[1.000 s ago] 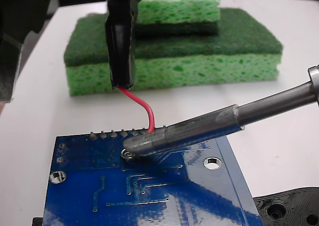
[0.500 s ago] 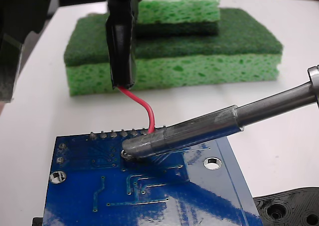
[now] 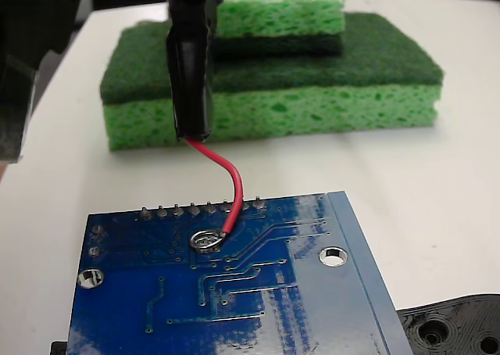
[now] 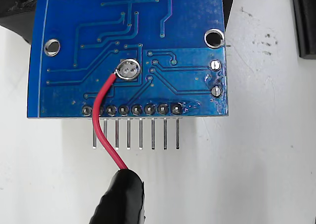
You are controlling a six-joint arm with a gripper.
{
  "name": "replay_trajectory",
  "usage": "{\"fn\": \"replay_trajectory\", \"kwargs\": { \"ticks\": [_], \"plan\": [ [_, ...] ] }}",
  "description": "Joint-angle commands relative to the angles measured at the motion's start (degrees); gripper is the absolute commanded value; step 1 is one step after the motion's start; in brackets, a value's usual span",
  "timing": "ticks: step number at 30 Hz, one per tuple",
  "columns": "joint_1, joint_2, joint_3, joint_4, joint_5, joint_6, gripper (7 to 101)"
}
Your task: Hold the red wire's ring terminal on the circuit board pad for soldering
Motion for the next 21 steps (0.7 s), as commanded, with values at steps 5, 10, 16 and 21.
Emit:
{"fn": "replay_trajectory", "kwargs": {
  "ticks": [5, 10, 16, 21],
  "plan": [
    [-0.53, 1.32, -0.18, -0.09, 0.26, 0.44, 100.3],
    [-1.76, 5.01, 2.20, -1.14, 2.81, 1.93, 100.3],
    [-4.66, 10.90, 6.06, -1.93, 6.59, 4.22, 100.3],
    [-7.21, 18.63, 13.89, -4.75, 9.23, 7.21, 100.3]
  ]
}}
